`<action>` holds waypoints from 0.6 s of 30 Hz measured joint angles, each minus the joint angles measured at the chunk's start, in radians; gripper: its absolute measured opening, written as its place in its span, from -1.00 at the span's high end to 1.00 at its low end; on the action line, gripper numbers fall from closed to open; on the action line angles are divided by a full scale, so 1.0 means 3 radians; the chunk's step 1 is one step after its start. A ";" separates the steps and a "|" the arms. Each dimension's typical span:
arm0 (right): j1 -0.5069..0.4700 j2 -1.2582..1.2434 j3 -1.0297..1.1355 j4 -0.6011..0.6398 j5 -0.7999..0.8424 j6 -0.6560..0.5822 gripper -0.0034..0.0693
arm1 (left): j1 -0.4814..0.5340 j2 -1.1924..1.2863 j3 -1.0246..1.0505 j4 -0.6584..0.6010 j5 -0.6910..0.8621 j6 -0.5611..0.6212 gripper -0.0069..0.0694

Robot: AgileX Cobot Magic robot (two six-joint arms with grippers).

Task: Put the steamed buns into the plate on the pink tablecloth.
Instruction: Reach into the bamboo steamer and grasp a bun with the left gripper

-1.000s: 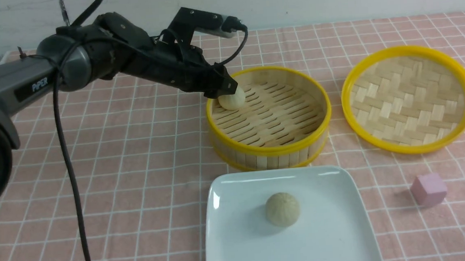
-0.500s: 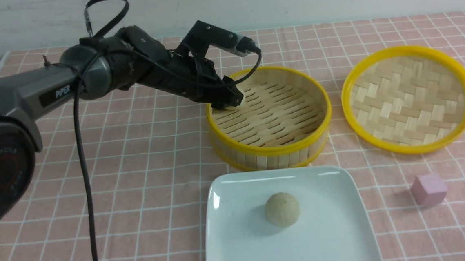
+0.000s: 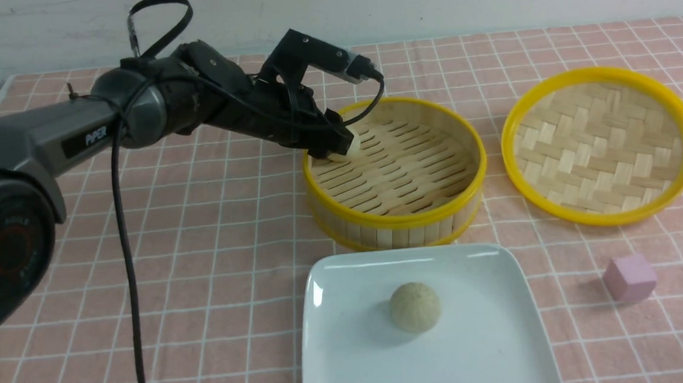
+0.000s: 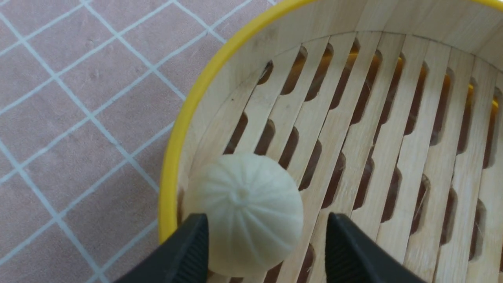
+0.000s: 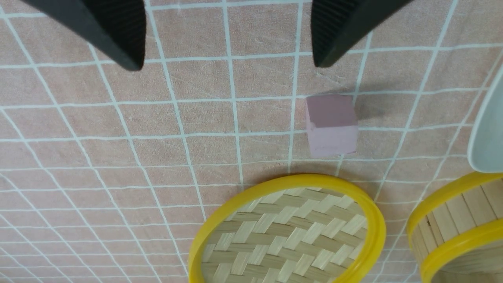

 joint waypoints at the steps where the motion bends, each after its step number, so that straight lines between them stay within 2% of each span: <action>1: 0.0000 0.0000 0.0000 0.0000 0.0000 0.0000 -0.60 | 0.0000 0.0016 0.0000 -0.0003 0.0000 0.0015 -0.26; 7: 0.0000 0.0000 0.0000 0.0000 0.0000 0.0000 -0.60 | -0.0005 0.0073 -0.0011 -0.0047 0.0000 0.0058 -0.24; 9: 0.0000 0.0000 0.0000 0.0000 0.0000 0.0000 -0.60 | -0.0005 0.0089 -0.0013 -0.0067 -0.0014 0.0061 -0.16; 11: 0.0000 0.0000 0.0000 0.0000 0.0000 0.0000 -0.60 | -0.0005 0.0099 -0.0018 -0.0067 -0.0030 0.0061 0.03; 13: 0.0000 0.0000 0.0000 0.0000 0.0000 0.0000 -0.60 | -0.0005 0.0108 -0.0018 -0.0063 -0.0038 0.0061 0.14; 16: 0.0000 0.0000 0.0000 0.0000 0.0000 0.0000 -0.60 | -0.0005 0.0164 -0.0024 -0.0093 -0.0066 0.0061 0.55; 18: 0.0000 0.0000 0.0000 0.0000 0.0000 0.0000 -0.60 | -0.0009 0.0182 -0.0028 -0.0099 -0.0062 0.0061 0.69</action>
